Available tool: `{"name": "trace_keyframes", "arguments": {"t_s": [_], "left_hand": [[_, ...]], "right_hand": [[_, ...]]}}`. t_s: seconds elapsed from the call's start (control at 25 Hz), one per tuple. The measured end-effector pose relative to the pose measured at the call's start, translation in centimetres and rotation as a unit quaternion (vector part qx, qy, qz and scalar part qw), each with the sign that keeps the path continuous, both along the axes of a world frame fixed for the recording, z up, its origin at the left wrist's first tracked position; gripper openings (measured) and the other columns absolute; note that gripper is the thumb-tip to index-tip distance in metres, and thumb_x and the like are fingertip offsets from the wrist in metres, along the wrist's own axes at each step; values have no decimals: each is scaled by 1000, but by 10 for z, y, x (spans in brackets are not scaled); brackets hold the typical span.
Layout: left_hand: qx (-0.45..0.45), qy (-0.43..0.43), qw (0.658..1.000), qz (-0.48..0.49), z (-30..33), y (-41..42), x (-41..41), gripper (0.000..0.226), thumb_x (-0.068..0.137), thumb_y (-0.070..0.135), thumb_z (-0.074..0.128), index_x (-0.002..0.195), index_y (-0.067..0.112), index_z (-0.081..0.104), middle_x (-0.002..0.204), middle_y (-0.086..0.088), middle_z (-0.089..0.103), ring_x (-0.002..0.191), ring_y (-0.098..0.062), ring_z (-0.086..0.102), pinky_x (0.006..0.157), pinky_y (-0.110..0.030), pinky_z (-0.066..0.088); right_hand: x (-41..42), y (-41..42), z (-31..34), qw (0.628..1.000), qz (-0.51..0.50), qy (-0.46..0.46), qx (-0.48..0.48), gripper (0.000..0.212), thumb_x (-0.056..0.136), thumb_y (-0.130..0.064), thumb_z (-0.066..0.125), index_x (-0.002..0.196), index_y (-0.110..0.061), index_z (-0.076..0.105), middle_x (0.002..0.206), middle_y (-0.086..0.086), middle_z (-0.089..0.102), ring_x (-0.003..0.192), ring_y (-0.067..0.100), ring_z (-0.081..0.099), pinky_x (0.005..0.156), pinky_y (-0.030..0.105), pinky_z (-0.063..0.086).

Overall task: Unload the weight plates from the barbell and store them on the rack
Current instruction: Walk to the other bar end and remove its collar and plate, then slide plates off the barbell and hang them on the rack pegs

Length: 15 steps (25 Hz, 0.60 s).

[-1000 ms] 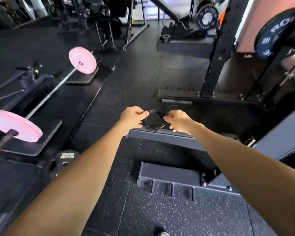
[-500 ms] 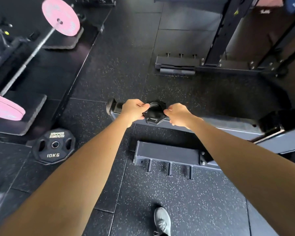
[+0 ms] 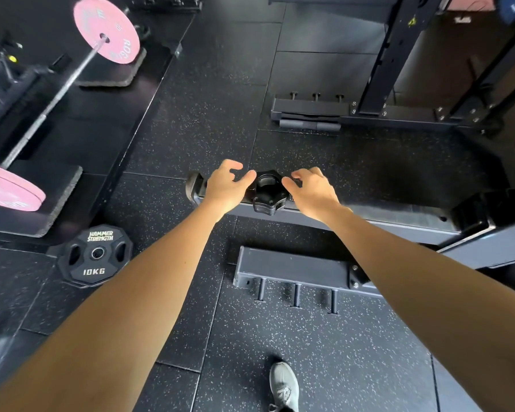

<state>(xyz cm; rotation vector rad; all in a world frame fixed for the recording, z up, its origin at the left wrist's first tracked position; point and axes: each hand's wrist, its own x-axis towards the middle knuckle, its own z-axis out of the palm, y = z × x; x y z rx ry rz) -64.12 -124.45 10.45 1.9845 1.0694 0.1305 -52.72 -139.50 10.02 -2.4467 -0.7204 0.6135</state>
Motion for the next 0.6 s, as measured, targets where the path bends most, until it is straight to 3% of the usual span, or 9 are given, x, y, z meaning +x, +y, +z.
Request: {"name": "trace_keyframes", "arguments": {"t_s": [0.12,0.28,0.44,0.6], "left_hand": [[70,17,996,-56,19,0,-22,46,83,58,59,123,36,52,129,-4,51,106,-17,49,86,-33,38],[90,27,991,-91,47,-15,-60,51,75,59,63,121,42,52,131,-4,49,122,-24,46,97,-43,43],[95,-10,991,-92,87,-46,-117,54,70,58,68,119,46,51,130,0,47,105,-13,46,81,-31,37],[118,-36,988,-93,131,-86,-183,54,70,58,71,118,46,50,132,1,46,112,-17,49,85,-33,38]], "right_hand": [[-12,-9,24,996,51,-73,21,48,93,-49,43,134,-25,51,138,2,45,122,26,47,103,42,31],[-42,-25,58,989,93,-109,32,48,91,-48,47,134,-28,50,142,-2,45,128,23,44,107,42,27],[-94,-57,97,983,106,-144,47,51,88,-45,54,136,-29,47,144,-3,44,131,23,41,107,43,25],[-154,-101,139,976,113,-177,64,57,86,-47,57,138,-28,44,145,-1,43,132,24,41,108,44,25]]}}
